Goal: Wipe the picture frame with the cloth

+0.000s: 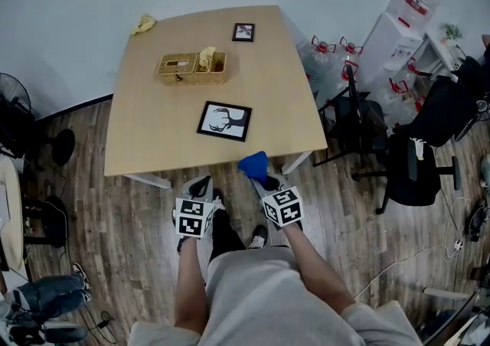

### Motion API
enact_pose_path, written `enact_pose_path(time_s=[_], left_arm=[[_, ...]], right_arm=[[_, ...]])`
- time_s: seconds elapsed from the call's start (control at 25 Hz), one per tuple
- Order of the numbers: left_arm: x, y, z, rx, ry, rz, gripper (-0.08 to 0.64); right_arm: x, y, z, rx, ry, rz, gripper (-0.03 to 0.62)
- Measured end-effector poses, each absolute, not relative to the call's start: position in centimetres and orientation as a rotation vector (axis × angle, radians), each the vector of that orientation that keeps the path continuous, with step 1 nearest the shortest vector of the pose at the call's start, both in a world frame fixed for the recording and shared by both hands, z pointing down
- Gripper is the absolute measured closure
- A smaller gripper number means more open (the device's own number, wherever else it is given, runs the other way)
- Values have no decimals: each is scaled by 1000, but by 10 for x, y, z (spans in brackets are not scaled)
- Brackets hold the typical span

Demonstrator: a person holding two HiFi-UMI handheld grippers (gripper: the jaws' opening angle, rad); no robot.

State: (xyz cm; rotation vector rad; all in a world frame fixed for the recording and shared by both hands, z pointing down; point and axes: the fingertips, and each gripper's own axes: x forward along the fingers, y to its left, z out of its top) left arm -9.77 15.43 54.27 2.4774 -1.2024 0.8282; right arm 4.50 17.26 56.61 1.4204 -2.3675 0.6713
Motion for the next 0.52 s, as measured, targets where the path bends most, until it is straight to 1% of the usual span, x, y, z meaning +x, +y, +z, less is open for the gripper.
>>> enact_pose_path(time_s=[0.52], left_arm=[[-96,151,543,2489,-1195,848,508]], right_arm=[[46,166,564,1437,-2376,661,545]])
